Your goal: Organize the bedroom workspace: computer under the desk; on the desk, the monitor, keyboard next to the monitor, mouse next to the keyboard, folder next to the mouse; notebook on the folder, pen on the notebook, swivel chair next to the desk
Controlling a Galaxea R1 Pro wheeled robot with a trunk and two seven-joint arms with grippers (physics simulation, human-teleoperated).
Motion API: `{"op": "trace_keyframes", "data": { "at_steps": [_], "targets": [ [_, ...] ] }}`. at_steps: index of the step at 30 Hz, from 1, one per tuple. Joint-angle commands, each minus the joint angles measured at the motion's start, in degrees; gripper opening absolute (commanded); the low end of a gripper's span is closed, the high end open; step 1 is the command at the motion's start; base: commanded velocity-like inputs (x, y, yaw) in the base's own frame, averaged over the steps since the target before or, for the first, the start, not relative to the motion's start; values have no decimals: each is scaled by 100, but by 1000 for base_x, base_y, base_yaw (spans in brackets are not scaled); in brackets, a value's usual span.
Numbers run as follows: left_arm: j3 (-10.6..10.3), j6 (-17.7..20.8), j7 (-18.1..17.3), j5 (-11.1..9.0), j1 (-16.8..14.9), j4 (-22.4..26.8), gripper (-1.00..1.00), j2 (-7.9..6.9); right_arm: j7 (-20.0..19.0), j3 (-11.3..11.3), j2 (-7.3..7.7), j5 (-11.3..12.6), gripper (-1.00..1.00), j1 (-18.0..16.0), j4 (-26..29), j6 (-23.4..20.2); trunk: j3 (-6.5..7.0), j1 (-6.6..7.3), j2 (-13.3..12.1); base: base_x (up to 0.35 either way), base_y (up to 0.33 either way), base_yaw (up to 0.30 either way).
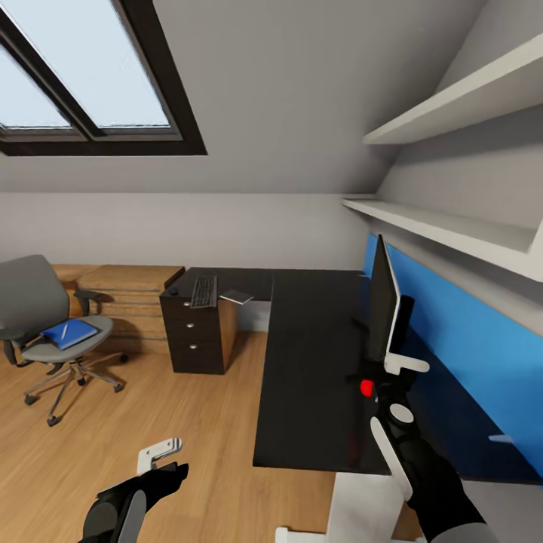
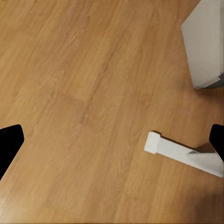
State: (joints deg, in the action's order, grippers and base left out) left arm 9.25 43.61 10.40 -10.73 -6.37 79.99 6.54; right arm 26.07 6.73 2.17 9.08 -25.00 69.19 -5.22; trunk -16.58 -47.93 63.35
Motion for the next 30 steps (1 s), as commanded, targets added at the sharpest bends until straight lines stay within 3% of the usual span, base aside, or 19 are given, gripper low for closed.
{"op": "trace_keyframes", "data": {
  "at_steps": [1,14,30],
  "targets": [
    [8,24,41,-61,-4,8,100,5,47,22,9,24,100,-5,8,-32,-8,-2,5,180,-159,0],
    [11,24,41,-61,-4,8,100,5,47,20,12,23,100,-5,6,-31,-8,-2,5,51,-67,0],
    [16,24,46,-61,-4,8,100,5,47,21,12,23,100,-5,6,-31,-8,-2,5,-3,-210,0]
  ]
}}
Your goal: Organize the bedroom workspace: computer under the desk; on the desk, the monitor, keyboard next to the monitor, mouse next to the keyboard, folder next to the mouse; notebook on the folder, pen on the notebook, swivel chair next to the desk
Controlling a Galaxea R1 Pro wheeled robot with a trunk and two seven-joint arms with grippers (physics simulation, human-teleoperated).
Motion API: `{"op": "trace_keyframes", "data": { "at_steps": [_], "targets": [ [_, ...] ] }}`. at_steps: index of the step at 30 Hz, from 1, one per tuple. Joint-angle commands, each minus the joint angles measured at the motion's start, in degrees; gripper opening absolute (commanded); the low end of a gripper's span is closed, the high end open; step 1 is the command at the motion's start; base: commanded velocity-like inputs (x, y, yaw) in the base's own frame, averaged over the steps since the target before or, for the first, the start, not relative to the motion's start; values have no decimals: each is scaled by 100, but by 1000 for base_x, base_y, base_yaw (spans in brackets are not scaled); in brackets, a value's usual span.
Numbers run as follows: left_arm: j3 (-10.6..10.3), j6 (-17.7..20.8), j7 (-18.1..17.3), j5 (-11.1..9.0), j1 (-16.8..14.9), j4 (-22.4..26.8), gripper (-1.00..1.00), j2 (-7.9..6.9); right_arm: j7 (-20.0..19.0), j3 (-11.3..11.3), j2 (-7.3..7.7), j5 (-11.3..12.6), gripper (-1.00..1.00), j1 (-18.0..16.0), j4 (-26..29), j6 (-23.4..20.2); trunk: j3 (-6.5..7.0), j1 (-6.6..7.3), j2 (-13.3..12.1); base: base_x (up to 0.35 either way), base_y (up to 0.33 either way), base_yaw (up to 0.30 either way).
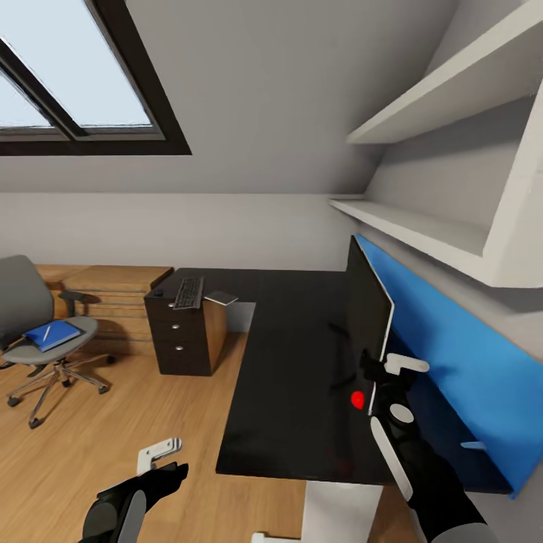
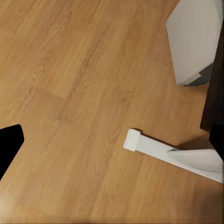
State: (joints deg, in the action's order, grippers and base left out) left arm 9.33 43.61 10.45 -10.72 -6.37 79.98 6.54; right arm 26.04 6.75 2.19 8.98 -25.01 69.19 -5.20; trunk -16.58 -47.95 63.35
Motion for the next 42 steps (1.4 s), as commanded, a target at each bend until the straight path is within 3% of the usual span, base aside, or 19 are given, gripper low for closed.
{"op": "trace_keyframes", "data": {
  "at_steps": [1,17,42],
  "targets": [
    [8,25,43,-62,-2,9,100,5,50,20,10,33,100,-4,7,-34,-8,0,5,-75,-242,0],
    [13,31,36,-62,-4,9,100,5,50,20,10,17,100,-4,0,-34,-8,0,5,-36,-32,0],
    [27,34,36,-62,-4,9,100,-37,36,28,2,25,100,-4,7,-51,-8,0,5,-325,27,0]
  ]
}}
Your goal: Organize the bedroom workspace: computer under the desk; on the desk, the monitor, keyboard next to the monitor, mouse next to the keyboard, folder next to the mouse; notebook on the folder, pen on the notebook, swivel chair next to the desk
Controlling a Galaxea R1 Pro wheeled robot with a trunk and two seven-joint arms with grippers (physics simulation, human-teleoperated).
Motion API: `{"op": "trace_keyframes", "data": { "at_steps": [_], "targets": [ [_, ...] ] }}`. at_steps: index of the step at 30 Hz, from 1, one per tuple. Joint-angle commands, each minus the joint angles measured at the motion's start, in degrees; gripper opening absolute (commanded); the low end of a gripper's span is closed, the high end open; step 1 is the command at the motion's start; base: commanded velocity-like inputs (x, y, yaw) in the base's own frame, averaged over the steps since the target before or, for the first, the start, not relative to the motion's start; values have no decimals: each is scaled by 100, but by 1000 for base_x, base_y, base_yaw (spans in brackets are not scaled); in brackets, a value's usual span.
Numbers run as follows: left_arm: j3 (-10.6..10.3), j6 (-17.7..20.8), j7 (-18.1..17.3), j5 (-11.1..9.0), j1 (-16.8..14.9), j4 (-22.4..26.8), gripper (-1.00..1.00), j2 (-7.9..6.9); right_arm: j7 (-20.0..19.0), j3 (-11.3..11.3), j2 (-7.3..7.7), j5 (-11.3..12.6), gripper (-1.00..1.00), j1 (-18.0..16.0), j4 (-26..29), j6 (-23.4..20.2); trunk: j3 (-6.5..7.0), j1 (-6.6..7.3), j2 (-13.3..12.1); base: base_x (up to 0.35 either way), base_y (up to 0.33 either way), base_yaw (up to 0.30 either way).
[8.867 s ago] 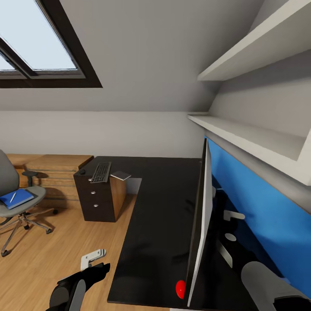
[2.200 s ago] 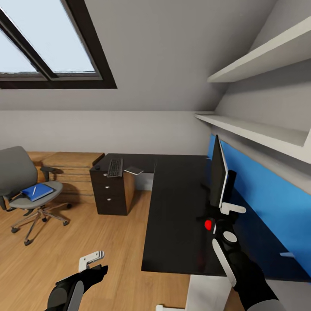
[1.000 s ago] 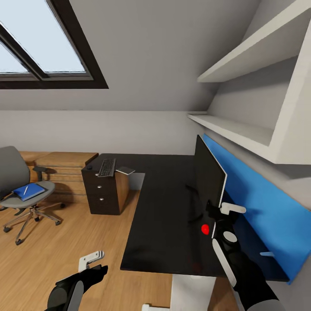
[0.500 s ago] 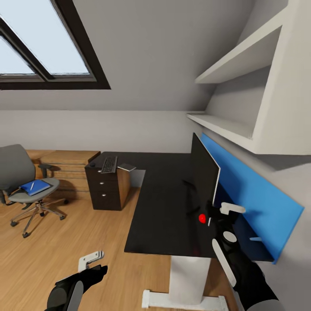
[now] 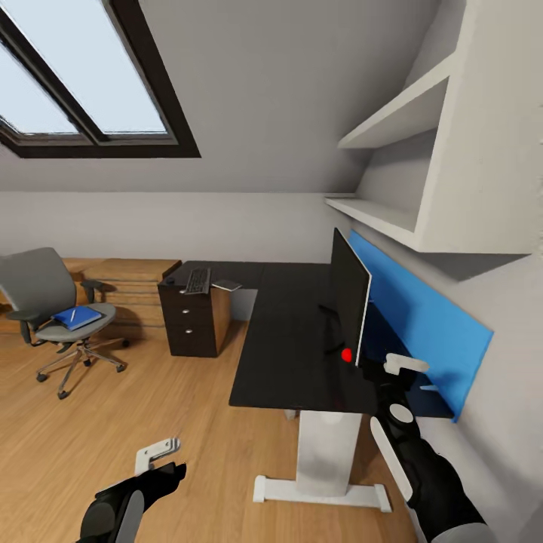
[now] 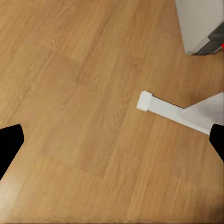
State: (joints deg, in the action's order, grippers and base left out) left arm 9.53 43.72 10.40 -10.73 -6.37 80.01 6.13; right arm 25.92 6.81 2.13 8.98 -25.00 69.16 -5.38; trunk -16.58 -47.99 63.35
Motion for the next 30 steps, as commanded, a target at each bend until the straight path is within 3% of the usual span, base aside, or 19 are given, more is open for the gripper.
{"op": "trace_keyframes", "data": {
  "at_steps": [1,5,11,17,23,30],
  "targets": [
    [6,20,41,-61,-4,6,100,3,46,22,7,25,100,-5,9,-34,-8,3,6,-335,124,0],
    [5,-30,33,-61,-4,7,100,2,44,31,4,25,100,-5,1,-34,-8,3,6,-335,131,0],
    [-2,-453,25,-61,-3,6,100,2,44,31,2,21,100,-5,1,-34,-8,3,6,-335,78,0],
    [-3,-526,31,-62,-4,6,100,2,44,31,-2,20,100,-5,1,-34,-8,3,6,-334,7,0],
    [-5,-531,32,-61,-4,6,100,2,44,31,0,18,100,-5,-4,-34,-8,3,6,-48,27,0],
    [-6,-531,32,-61,-4,6,100,2,44,37,-1,16,100,-5,-92,-18,-8,3,6,-6,244,0]
  ]
}}
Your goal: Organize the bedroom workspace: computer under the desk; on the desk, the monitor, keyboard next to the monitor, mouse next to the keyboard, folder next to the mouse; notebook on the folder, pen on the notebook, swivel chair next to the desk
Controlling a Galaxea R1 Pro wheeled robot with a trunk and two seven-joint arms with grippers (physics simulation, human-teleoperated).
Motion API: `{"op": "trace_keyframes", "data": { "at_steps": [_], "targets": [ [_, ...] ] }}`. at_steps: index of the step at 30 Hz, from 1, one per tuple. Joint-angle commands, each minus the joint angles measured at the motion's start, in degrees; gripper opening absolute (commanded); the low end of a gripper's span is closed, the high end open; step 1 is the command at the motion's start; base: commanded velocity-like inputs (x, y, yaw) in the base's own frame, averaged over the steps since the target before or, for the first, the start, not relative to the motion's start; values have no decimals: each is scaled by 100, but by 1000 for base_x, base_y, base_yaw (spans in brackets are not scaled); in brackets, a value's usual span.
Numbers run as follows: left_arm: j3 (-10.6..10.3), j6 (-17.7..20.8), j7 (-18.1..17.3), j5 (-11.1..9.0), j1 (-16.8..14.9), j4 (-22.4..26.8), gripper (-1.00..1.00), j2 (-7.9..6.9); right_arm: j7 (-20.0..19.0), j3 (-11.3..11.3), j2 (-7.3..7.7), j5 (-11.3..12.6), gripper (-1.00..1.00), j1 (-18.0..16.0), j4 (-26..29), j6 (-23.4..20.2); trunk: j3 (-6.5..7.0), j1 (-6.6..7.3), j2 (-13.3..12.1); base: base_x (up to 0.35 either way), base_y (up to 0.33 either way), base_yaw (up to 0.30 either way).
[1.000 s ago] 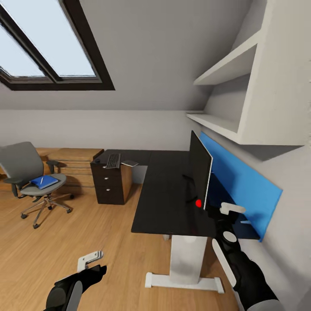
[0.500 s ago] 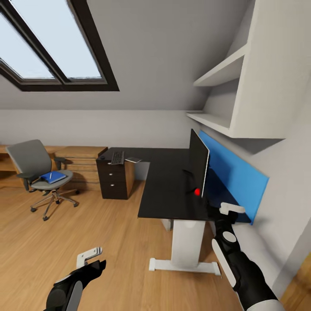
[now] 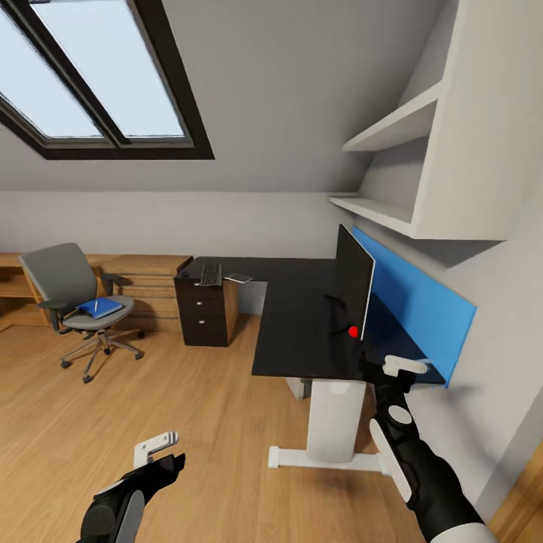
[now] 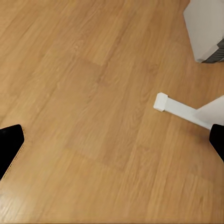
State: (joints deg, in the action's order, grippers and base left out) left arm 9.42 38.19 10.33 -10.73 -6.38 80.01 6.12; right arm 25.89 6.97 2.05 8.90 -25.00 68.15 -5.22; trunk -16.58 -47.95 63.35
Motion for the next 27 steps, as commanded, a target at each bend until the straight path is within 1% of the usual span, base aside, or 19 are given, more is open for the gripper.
{"op": "trace_keyframes", "data": {
  "at_steps": [1,10,13,14,18,21,22,24,26,27],
  "targets": [
    [5,22,39,-61,-4,6,100,3,47,22,7,24,100,-5,6,-34,-8,-1,6,-2,301,0],
    [3,22,39,-61,-4,6,100,3,13,49,13,22,100,-5,-36,-32,-8,-1,6,0,324,0],
    [0,22,39,-61,-4,6,100,3,5,163,9,15,100,-5,-105,-32,-8,-1,6,0,331,0],
    [0,22,39,-61,-4,6,100,3,6,255,8,12,100,-5,-135,-30,-8,-1,6,0,332,0],
    [-1,22,39,-66,-4,-3,100,3,21,469,1,13,100,-5,-178,-25,-8,-1,6,0,332,0],
    [-12,18,39,-63,-4,-108,100,7,16,643,-21,20,100,-5,-331,-22,-8,-1,6,0,332,0],
    [-18,16,39,-62,-4,-179,100,8,12,759,-48,24,100,-5,-418,-13,-8,-1,6,0,332,0],
    [-21,15,39,-61,-4,-374,100,5,11,1068,-165,34,100,-5,-585,36,-8,-1,6,0,331,0],
    [-24,6,39,-61,-4,-500,100,4,12,1211,-242,37,100,-5,-669,51,-8,-1,6,0,325,0],
    [-25,-25,39,-61,-4,-619,100,4,9,1336,-328,38,100,-5,-777,53,-8,-1,6,0,307,0]
  ]
}}
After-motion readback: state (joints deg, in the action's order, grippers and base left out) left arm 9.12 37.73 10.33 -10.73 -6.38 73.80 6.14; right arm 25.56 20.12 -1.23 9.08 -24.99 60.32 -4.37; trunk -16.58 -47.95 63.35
